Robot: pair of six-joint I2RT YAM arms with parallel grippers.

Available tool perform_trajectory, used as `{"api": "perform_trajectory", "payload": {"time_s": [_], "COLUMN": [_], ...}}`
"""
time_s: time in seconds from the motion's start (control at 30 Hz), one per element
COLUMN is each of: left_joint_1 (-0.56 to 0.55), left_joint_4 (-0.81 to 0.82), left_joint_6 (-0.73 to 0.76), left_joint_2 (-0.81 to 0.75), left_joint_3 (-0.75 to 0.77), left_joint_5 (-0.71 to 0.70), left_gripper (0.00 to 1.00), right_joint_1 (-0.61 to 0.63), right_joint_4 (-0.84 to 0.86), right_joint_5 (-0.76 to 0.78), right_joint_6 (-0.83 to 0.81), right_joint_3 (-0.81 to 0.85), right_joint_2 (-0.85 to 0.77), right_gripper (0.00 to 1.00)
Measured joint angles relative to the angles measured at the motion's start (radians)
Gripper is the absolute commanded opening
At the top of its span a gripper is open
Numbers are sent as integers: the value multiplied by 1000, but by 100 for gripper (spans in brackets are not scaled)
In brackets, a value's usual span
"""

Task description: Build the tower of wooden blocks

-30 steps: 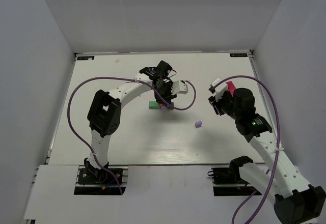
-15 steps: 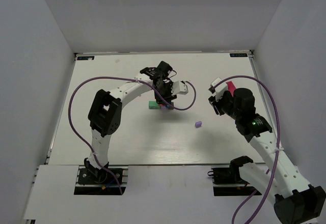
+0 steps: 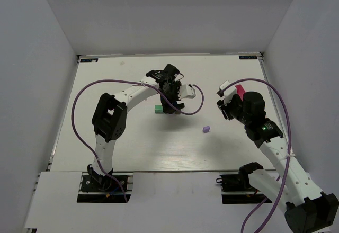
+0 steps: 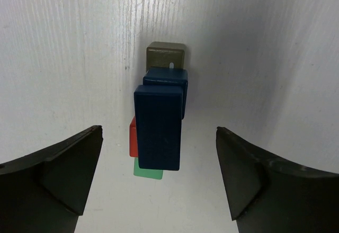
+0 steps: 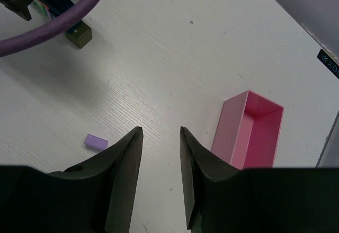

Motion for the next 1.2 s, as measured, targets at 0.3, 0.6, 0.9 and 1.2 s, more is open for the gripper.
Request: {"api": "perform_trajectory", "payload": {"time_s": [0.3, 0.6, 0.9, 1.2], "left_joint_1": [0, -8, -3, 0], "left_joint_4": [24, 205, 480, 507], "left_joint_6": [-20, -198, -594, -727], "left_joint_2": [-5, -287, -903, -1111], "left_joint_3": [-2, -206, -635, -893], "left_joint_5": [-21, -77, -196, -297], "left_gripper": [99, 99, 99, 99], "right_joint_1": [0, 0, 1, 1], "right_joint_4": [0, -3, -78, -272], "right_joint_5": [0, -37, -254, -488], "right_joint_6": [-1, -42, -216, -599], "right_joint_3": [0, 0, -1, 0], "right_joint_2": [0, 24, 82, 247], "right_gripper": [45, 62, 60, 53]}}
